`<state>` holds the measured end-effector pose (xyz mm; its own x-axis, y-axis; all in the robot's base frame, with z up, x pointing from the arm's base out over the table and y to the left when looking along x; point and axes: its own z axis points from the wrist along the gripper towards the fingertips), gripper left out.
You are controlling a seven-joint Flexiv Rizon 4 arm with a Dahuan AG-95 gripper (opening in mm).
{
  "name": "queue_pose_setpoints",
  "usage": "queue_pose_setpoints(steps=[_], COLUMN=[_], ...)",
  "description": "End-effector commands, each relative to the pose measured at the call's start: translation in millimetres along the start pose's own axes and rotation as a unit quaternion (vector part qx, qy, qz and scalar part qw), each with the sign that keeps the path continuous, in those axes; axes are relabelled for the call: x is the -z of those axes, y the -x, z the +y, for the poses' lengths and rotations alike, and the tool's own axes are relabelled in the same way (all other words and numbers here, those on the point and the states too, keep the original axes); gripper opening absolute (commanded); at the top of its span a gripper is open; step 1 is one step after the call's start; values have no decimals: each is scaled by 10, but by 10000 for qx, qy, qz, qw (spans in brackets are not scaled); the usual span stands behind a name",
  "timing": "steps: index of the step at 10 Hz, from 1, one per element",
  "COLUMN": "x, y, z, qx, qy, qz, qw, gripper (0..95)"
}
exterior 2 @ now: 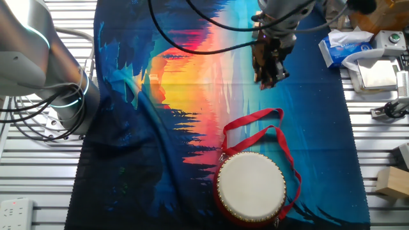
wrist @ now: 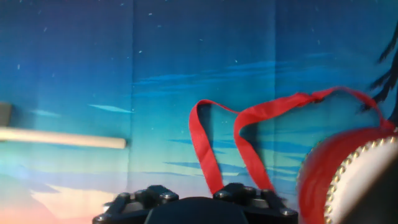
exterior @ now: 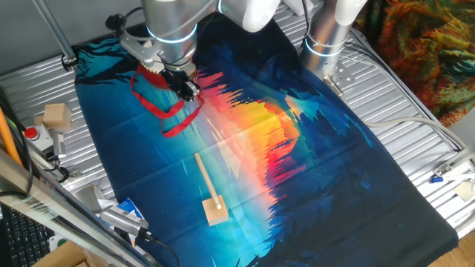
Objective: Play the drum
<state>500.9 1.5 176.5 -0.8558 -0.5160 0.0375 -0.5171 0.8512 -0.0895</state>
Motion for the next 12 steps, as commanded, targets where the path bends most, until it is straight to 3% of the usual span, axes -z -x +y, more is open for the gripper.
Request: queue_pose_setpoints(steps=[1,6,12], x=[26,26,24], y=[1,1,2], z=[2,1,0], qx=[1116,1155,1138], qy=[346,272,292], qz=[-233,-192,-193], qw=[9929,9928,9929], gripper=[0,0,0])
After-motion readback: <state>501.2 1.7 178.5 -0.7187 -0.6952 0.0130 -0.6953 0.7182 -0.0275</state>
